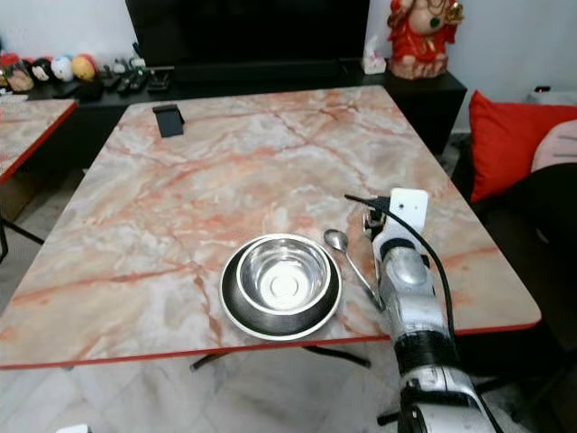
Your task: Setting the table
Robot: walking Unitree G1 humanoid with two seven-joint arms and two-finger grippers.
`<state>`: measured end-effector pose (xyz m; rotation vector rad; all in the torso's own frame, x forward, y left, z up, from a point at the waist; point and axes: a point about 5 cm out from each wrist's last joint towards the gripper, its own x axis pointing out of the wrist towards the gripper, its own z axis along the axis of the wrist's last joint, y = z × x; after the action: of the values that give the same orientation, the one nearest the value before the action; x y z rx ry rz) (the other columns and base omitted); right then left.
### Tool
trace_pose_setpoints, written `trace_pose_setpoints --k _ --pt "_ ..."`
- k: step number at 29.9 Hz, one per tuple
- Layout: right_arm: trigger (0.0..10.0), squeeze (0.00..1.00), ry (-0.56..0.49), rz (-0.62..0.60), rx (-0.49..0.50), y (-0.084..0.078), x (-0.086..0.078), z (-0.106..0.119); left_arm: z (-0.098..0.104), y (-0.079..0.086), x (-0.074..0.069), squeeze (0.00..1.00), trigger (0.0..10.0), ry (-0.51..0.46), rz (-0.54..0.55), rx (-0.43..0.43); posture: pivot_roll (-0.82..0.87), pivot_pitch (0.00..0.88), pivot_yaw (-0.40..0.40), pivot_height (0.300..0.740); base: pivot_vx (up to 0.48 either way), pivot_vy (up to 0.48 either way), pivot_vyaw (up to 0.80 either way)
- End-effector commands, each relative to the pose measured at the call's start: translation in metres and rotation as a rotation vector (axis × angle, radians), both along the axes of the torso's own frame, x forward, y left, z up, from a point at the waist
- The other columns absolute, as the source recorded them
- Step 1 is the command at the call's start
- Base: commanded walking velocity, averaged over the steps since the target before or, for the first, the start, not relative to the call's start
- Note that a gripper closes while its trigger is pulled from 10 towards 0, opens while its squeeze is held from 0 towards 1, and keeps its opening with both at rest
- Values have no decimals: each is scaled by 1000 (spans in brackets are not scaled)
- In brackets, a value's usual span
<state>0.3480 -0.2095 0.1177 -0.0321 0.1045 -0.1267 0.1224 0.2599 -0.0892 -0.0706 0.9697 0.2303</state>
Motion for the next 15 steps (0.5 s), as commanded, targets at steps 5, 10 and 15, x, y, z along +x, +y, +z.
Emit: trace_pose_setpoints --k 5,10,15 --pt "10000 0 37 46 -177 -34 -28 4 -3 -3 -4 0 10000 34 -11 -2 -119 0 57 707 0 0 0" --pt "10000 0 72 58 -270 -55 -39 6 -2 -2 -2 0 10000 34 -18 -1 -134 0 62 707 0 0 0" --pt "10000 0 41 156 -309 -60 -43 16 -1 1 -2 0 10000 32 -23 4 -132 0 64 707 0 0 0"
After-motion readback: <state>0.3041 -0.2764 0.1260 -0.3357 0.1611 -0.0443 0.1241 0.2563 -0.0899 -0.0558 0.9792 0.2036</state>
